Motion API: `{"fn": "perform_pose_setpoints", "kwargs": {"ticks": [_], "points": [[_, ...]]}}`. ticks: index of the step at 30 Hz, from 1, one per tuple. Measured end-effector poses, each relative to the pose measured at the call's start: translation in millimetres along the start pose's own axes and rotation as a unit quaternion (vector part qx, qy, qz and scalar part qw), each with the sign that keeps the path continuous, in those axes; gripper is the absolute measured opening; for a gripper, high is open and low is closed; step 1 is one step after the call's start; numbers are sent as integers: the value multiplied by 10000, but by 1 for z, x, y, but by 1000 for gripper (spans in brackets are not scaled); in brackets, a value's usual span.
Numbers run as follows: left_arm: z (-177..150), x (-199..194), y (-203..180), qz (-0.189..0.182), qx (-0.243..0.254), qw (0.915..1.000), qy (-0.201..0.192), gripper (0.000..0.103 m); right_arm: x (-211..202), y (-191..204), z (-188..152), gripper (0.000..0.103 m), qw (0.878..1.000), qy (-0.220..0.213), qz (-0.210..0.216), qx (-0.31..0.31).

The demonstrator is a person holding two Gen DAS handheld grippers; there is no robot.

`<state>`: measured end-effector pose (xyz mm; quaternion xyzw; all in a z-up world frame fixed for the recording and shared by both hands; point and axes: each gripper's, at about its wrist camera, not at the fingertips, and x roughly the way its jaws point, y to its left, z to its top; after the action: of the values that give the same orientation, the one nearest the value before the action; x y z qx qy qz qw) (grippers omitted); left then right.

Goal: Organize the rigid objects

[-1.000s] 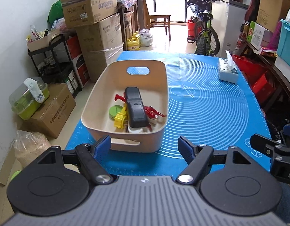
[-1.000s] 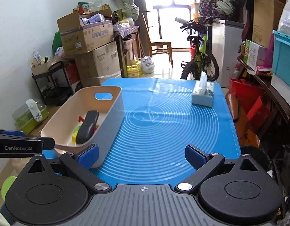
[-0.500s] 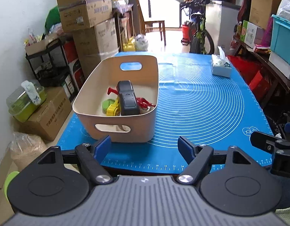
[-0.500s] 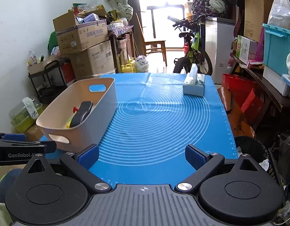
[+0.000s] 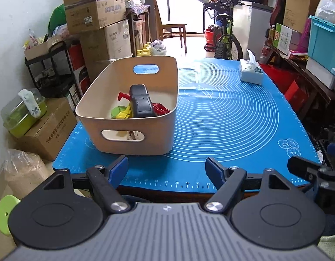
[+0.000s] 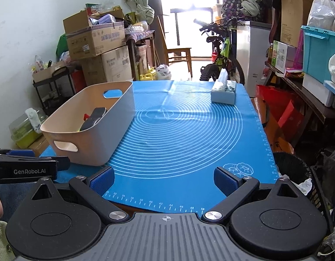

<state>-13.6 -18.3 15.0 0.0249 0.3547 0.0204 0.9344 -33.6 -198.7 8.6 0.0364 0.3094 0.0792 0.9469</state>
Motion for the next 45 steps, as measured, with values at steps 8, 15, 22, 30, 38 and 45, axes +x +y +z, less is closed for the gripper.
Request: {"fn": "perform_pose_setpoints", "kwargs": {"ticks": [8,15,22,30,38,45], "points": [[-10,3,-7,-63,211,9998,-37,78,-3,2,-6,97,9999,-136,-28,27],[-11,4,-5,-89,136,9999,-20,78,-5,1,-9,97,9998,-183,-82,40],[-12,5,-6,-99,107,9999,-15,78,-5,1,-9,97,9998,-190,-99,29],[-13,6,-5,-132,112,9999,-11,78,-6,2,-9,97,9997,-203,-124,6],[-13,5,-6,-155,108,9998,-13,78,-6,2,-10,97,9997,-203,-127,6],[-13,5,-4,-171,85,9998,-18,78,-6,2,-10,97,9997,-221,-135,2]]}}
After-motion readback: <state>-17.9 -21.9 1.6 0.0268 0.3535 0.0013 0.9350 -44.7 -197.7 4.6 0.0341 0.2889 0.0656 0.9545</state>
